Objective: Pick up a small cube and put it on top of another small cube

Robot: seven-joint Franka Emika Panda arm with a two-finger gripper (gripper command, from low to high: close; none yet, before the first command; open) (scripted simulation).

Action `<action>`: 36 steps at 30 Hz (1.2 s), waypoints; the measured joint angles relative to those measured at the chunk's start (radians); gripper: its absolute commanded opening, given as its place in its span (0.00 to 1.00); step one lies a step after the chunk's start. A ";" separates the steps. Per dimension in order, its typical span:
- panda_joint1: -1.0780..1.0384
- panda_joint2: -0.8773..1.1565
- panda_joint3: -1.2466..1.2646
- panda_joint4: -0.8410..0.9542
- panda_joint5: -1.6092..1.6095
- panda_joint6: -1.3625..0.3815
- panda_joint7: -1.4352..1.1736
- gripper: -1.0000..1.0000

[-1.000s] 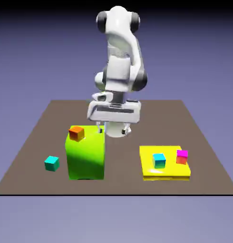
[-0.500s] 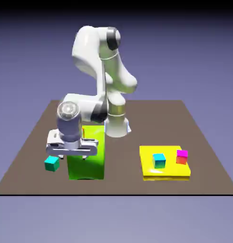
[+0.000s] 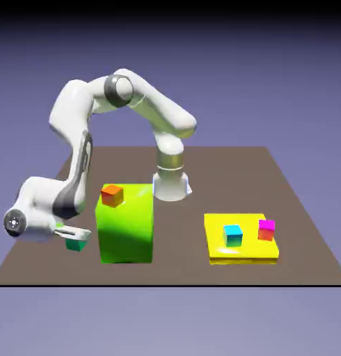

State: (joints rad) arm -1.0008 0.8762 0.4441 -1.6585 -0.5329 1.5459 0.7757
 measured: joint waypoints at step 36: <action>0.732 -0.372 0.096 -0.392 0.846 0.258 0.585 1.00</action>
State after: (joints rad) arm -0.2693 0.5045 0.5405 -2.0508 0.3130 1.8040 1.3608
